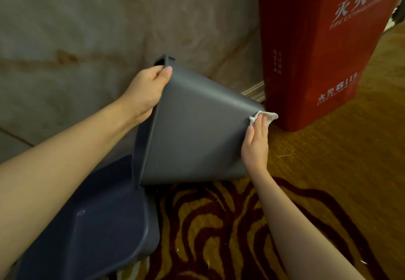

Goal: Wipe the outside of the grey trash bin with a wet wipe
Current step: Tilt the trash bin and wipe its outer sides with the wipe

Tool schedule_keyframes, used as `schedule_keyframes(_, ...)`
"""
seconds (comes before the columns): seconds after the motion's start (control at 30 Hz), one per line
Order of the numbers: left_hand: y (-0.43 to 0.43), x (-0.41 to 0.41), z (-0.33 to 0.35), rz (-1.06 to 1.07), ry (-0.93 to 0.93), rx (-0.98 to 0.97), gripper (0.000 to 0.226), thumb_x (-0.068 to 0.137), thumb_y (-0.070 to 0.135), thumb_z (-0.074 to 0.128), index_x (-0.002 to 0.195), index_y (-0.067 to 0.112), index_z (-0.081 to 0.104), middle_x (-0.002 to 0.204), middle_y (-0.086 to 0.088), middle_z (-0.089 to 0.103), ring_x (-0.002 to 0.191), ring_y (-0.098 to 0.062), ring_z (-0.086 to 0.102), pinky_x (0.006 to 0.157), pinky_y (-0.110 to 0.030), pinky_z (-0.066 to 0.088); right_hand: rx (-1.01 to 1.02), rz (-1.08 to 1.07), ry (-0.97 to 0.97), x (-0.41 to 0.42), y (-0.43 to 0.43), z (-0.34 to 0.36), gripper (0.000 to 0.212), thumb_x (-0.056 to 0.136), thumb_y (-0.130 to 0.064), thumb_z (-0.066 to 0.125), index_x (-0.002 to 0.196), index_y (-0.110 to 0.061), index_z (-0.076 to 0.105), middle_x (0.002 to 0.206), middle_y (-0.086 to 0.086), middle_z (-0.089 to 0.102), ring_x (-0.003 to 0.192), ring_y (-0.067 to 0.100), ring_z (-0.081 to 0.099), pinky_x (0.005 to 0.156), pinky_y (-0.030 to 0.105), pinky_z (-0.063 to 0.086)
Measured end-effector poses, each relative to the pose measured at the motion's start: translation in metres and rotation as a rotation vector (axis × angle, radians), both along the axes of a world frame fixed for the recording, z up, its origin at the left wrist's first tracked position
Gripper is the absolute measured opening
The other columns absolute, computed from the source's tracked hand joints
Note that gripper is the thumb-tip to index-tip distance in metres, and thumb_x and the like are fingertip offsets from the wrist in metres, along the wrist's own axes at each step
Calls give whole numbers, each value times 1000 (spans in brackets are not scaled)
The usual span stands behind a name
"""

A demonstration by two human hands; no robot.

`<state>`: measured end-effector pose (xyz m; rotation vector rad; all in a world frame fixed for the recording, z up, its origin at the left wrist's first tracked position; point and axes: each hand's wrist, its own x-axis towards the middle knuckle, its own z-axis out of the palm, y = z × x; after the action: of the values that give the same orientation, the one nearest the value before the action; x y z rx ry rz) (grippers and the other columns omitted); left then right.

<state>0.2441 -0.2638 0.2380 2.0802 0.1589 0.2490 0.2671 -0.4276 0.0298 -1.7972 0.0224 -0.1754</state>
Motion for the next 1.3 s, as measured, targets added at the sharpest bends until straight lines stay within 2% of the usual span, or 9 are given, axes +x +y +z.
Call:
schedule_keyframes(0.33,-7,22,-7,-21,7,3,17,95,29,41,98,13,46,100,-8,39,93,-21,37,87,-35,33,-23,-95,151,-61,25,-14,49,98,-6,36,145,-10,23,155,5,21,143,14,14,109,19,7)
schedule_keyframes(0.5,-16,31,-5,-36,88,-15,24,94,38,40,98,15,41,102,-5,39,97,-16,38,102,-34,35,-145,-70,-7,-91,41,0,43,93,-4,48,135,-10,43,139,2,47,131,16,37,107,22,28)
schedule_keyframes(0.57,-19,28,-6,14,48,125,28,94,42,39,97,15,44,96,-4,42,92,-13,41,94,-28,35,-166,-81,-132,-89,38,5,27,90,-2,53,115,-8,56,119,1,58,110,16,50,96,24,44)
schedule_keyframes(0.63,-16,9,-11,69,24,337,33,92,44,42,102,15,54,90,0,51,84,-9,47,82,-22,34,-133,-112,-193,-83,33,8,17,86,2,56,98,-10,57,104,1,58,95,14,50,78,14,42)
schedule_keyframes(0.8,19,-89,-53,35,180,384,37,82,21,65,116,26,51,98,16,59,88,6,56,66,9,35,-142,-132,-152,-66,27,4,28,83,11,51,103,-7,57,107,6,55,95,9,42,76,14,36)
schedule_keyframes(0.97,23,-102,-70,78,155,368,31,87,11,58,117,18,58,100,9,66,91,-7,63,78,-13,50,-52,-86,-57,-77,33,0,17,90,-1,51,104,-11,54,104,1,52,90,15,54,69,25,50)
schedule_keyframes(1.07,22,-95,-60,118,110,472,28,86,10,58,115,8,60,103,-3,66,95,-20,64,84,-32,50,-26,40,21,-86,30,5,18,89,-6,54,89,-23,48,90,-12,47,75,5,56,56,15,48)
schedule_keyframes(1.2,19,-92,-42,97,28,701,13,85,14,59,96,9,64,78,0,64,69,-14,58,59,-26,42,13,158,96,-90,13,26,15,85,-9,60,87,-22,53,90,-3,58,76,7,59,61,17,49)
schedule_keyframes(1.3,16,-99,-37,93,53,775,5,85,17,57,87,15,61,71,5,58,69,-18,56,59,-29,37,37,216,39,-95,-5,54,16,83,-12,65,87,-25,55,85,-4,61,74,5,59,57,13,49)
